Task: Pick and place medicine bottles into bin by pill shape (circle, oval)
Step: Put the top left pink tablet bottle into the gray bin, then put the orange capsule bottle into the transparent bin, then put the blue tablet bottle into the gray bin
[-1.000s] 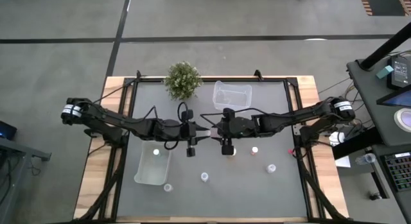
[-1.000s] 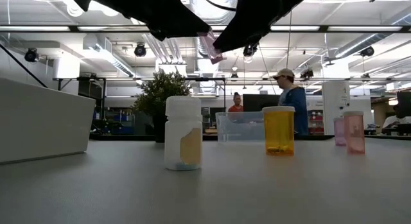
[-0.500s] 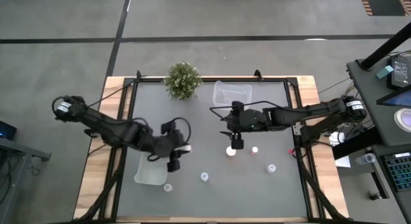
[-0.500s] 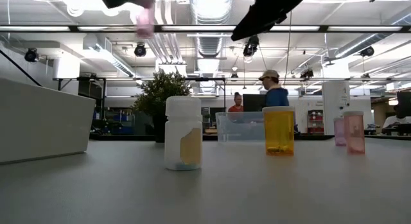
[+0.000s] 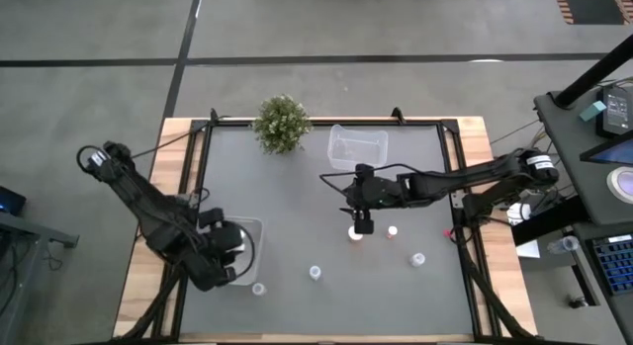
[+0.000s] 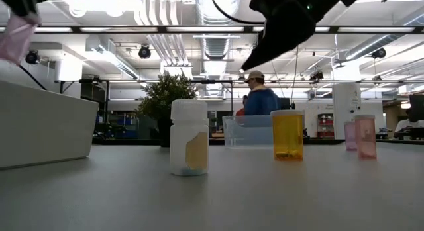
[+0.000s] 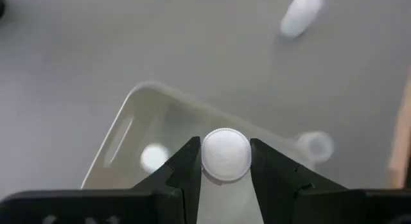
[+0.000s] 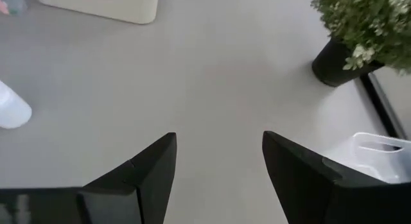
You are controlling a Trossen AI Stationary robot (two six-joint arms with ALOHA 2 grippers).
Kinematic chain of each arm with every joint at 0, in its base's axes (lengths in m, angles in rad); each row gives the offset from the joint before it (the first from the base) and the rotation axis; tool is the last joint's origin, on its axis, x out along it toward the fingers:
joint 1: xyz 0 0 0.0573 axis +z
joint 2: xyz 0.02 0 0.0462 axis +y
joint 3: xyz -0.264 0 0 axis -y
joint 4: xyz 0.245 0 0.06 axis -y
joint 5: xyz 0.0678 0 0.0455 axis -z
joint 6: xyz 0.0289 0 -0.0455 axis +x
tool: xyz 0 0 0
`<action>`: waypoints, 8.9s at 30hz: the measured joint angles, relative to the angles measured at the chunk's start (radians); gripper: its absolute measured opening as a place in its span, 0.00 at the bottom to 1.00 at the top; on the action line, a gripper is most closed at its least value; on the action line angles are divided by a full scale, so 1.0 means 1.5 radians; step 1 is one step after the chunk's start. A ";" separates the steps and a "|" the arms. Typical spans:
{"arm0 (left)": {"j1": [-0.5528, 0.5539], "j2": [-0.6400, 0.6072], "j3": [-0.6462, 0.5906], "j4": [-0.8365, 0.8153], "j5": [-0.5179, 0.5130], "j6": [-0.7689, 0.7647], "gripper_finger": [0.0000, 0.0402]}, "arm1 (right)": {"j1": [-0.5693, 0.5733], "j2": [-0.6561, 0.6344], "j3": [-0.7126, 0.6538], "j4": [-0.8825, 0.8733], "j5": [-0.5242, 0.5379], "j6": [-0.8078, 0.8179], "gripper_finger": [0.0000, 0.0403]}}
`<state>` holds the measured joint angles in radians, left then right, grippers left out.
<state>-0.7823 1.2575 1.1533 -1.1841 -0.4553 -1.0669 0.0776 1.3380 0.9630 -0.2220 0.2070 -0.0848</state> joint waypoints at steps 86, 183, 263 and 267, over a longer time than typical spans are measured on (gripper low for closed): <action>0.275 -0.138 -0.207 0.656 -0.121 0.841 0.26 | 0.084 -0.001 0.062 -0.283 -0.108 0.074 0.56; 0.474 -0.188 -0.350 0.979 0.131 1.105 0.26 | -0.451 0.361 0.461 -0.361 -0.163 -0.031 0.54; 0.487 -0.097 -0.350 1.098 0.129 0.860 0.26 | 0.061 -0.138 -0.002 -0.194 -0.054 0.294 0.61; 0.487 -0.097 -0.350 1.098 0.129 0.854 0.26 | 0.057 -0.087 0.054 -0.332 -0.038 0.383 0.61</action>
<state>-0.0525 1.1126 0.6285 0.4630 -0.2617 0.2144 0.1634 1.2080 1.0434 -0.7200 0.1495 0.4892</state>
